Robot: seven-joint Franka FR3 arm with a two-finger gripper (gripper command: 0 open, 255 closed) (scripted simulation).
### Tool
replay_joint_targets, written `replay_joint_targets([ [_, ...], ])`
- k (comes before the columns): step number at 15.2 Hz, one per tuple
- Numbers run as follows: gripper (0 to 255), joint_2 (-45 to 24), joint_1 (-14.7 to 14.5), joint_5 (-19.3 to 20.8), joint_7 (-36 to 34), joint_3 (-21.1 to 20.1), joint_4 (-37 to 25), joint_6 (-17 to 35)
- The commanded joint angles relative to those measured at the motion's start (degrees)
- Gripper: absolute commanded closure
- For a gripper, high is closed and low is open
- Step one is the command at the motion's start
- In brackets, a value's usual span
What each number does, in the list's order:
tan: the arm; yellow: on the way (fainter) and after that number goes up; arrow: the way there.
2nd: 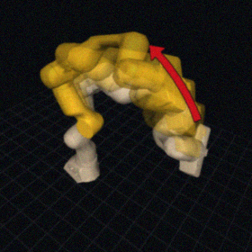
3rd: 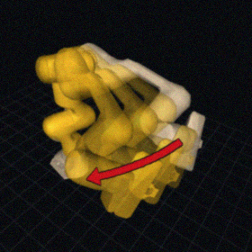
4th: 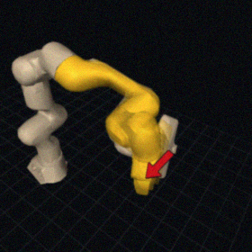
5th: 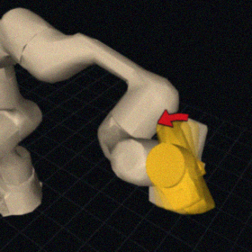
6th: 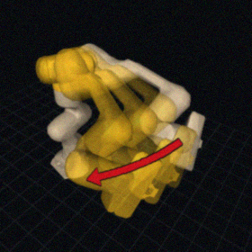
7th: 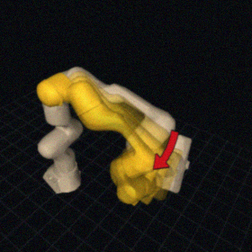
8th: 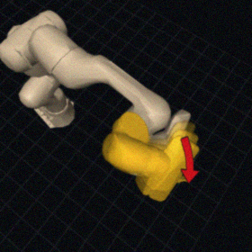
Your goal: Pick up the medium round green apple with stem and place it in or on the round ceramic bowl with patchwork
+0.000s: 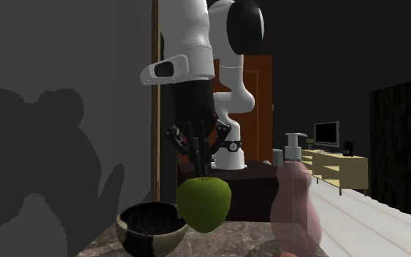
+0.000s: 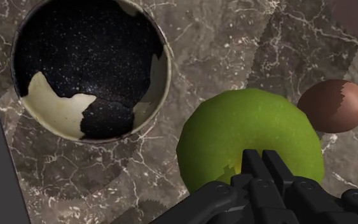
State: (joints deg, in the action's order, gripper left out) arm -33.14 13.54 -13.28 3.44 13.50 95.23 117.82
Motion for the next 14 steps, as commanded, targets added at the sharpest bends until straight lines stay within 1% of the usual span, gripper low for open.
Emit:
replay_joint_targets([
  [1,255,0.9,-0.1,0.3,-0.2,0.2,-0.2,-1.1],
  [10,255,4.1,-0.3,1.3,-1.1,0.7,-2.0,-6.0],
  [14,255,9.5,1.4,2.6,2.2,2.4,3.6,-6.1],
])
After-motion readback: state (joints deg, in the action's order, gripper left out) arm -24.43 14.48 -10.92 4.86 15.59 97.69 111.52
